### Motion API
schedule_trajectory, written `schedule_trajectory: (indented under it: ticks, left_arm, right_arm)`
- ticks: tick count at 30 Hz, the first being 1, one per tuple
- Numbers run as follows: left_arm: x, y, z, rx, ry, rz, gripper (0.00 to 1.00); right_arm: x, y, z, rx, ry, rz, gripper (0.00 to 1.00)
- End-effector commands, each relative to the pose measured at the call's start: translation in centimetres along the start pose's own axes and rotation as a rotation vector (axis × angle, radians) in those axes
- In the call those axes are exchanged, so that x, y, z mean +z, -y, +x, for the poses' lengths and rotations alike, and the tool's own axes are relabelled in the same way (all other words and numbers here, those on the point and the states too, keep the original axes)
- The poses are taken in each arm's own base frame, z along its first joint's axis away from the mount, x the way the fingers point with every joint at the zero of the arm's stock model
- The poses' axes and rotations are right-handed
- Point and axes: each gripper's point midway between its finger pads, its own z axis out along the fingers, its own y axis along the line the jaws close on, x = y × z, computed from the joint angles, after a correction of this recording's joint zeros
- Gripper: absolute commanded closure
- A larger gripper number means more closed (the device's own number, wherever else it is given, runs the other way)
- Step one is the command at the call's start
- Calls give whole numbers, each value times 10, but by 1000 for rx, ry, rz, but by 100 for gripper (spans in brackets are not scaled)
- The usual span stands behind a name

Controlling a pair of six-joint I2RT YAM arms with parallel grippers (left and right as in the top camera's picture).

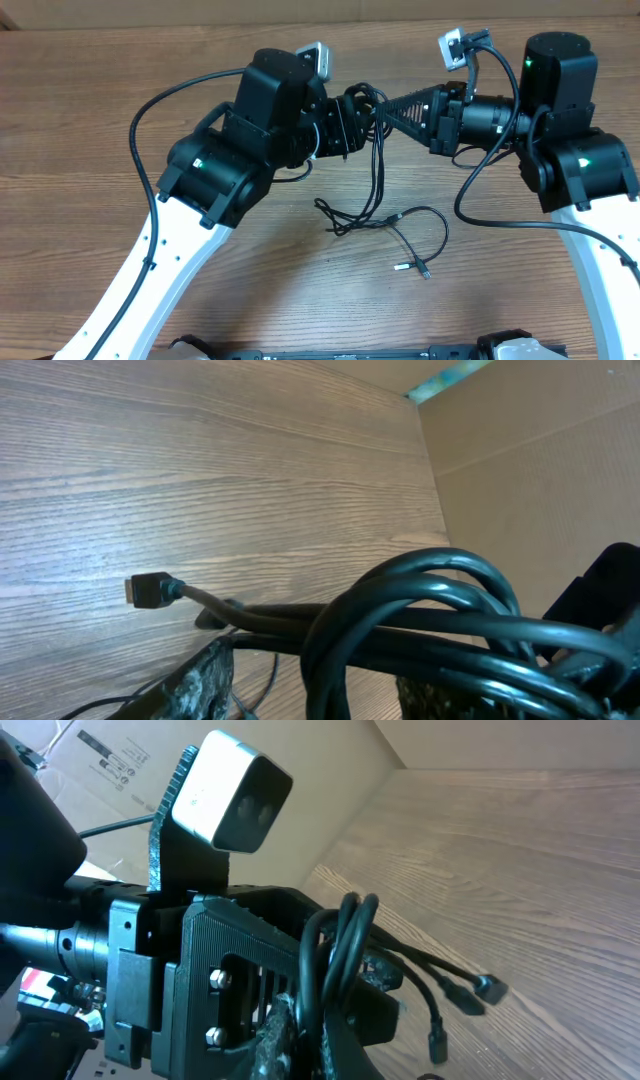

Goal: Untangle cables

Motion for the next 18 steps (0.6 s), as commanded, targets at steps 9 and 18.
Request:
schedule_trajectory:
  ticks: [9,18]
  left_arm:
    - [-1,17,-7,23,14,72,96]
    - [-3,7,-8,429,18,41,96]
  right_arm:
    - [-3,-17,1,-9,-13,-58,96]
    - [-27,78,43,117,-96,502,96]
